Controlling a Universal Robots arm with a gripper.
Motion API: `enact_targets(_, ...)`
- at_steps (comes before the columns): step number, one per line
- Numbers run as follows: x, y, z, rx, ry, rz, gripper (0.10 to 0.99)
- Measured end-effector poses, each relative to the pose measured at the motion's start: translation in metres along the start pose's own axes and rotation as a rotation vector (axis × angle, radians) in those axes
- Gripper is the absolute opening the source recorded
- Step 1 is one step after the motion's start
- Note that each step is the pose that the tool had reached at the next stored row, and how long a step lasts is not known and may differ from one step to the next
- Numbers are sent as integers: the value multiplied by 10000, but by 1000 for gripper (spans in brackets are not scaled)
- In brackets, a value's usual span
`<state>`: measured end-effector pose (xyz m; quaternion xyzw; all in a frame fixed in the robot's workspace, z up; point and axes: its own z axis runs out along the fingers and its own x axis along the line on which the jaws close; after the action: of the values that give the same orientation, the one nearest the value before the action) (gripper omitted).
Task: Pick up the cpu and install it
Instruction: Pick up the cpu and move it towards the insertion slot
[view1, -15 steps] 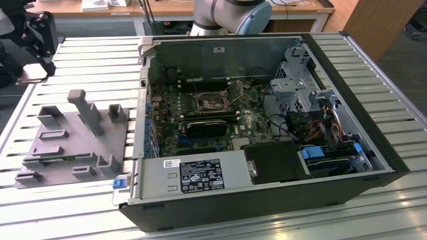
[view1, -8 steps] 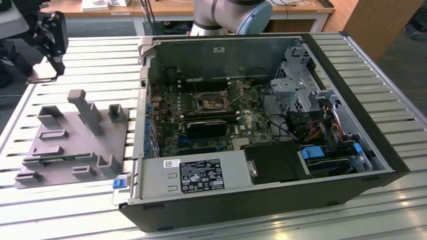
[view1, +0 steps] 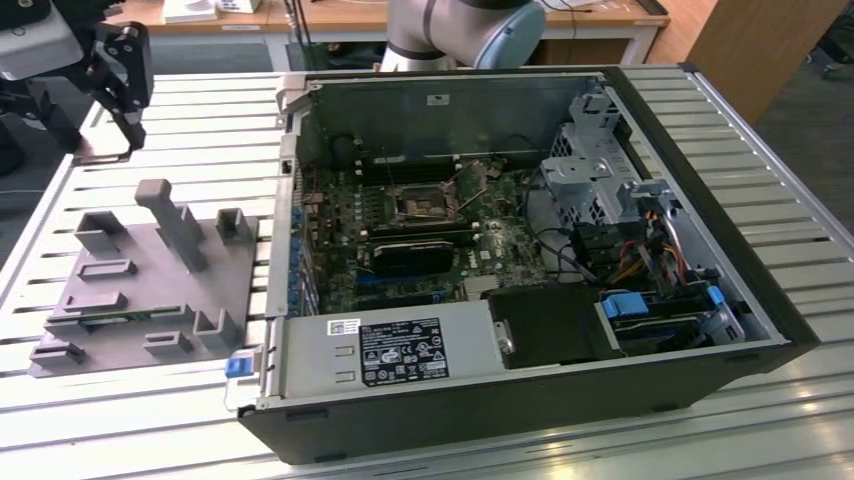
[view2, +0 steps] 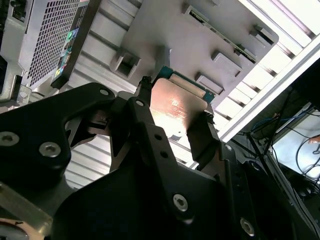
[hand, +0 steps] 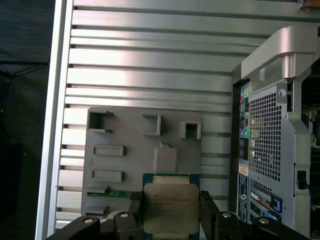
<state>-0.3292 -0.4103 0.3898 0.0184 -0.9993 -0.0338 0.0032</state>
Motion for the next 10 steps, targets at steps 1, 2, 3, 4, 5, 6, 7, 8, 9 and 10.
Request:
enact_targets(1, -15, 0, 0, 0, 0, 0, 541)
enact_targets(2, -32, 0, 0, 0, 0, 0, 541)
enact_targets(3, -48, 0, -1, 1, 1, -1, 541)
enact_targets(4, -65, 0, 0, 0, 0, 0, 541)
enact_targets(5, -82, 0, 0, 0, 0, 0, 541)
enact_targets(6, -99, 0, 0, 0, 0, 0, 541)
enact_targets(7, -117, 0, 0, 0, 0, 0, 541)
enact_targets(8, -134, 0, -1, 0, 0, 0, 541)
enact_targets(9, -152, -1, 0, 0, -1, -1, 541)
enact_targets(10, -170, 0, -1, 0, 0, 0, 541)
